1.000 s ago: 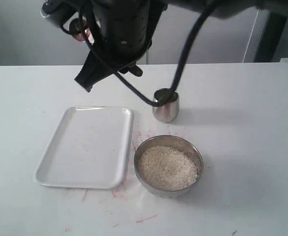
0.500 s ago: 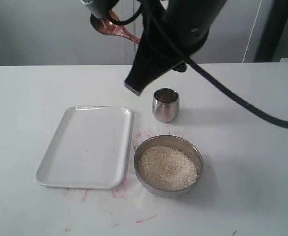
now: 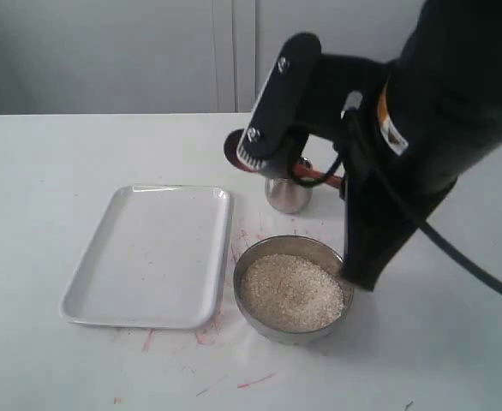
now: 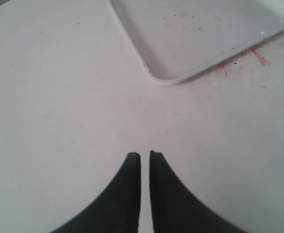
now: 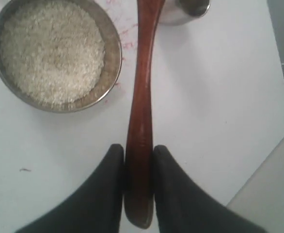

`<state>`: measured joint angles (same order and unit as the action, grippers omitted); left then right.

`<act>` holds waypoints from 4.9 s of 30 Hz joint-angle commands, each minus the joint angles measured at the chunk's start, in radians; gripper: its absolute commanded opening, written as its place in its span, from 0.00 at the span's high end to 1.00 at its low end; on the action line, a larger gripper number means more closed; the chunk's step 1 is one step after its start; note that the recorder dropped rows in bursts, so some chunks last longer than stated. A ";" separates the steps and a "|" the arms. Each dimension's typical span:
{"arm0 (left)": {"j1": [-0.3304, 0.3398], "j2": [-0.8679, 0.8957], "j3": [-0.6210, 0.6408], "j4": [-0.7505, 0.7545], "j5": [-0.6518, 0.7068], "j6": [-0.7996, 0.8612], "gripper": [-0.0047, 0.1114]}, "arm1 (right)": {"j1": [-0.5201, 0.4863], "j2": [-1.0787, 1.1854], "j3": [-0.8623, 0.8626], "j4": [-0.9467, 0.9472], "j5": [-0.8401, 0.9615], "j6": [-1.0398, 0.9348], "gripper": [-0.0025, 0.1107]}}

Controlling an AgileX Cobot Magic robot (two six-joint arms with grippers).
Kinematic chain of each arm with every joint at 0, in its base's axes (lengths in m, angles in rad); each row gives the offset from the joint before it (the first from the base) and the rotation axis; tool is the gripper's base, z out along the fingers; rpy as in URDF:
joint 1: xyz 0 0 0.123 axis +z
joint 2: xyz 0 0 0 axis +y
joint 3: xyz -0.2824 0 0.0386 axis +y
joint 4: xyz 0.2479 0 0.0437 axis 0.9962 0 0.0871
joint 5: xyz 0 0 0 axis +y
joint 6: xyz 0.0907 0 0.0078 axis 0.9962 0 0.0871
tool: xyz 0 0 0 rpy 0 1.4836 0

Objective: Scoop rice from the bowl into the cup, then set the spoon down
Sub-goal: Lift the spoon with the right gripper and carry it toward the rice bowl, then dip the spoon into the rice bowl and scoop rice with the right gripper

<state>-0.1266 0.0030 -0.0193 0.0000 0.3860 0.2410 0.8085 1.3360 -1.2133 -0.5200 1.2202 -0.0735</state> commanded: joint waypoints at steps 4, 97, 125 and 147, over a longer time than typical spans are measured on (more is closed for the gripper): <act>-0.005 -0.003 0.009 0.000 0.035 -0.006 0.84 | -0.001 -0.020 0.144 -0.019 0.001 -0.104 0.98; -0.005 -0.003 0.009 0.000 0.033 -0.006 0.84 | 0.080 0.215 0.309 -0.225 -0.063 -0.123 0.98; -0.005 -0.003 0.009 0.000 0.033 -0.006 0.84 | 0.078 0.215 0.309 -0.021 -0.083 0.174 0.98; -0.005 -0.003 0.009 0.000 0.033 -0.006 0.84 | 0.078 0.215 0.309 0.118 -0.115 0.314 0.98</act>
<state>-0.1266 0.0030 -0.0193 0.0000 0.3860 0.2410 0.8870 1.5523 -0.9058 -0.4373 1.1139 0.2356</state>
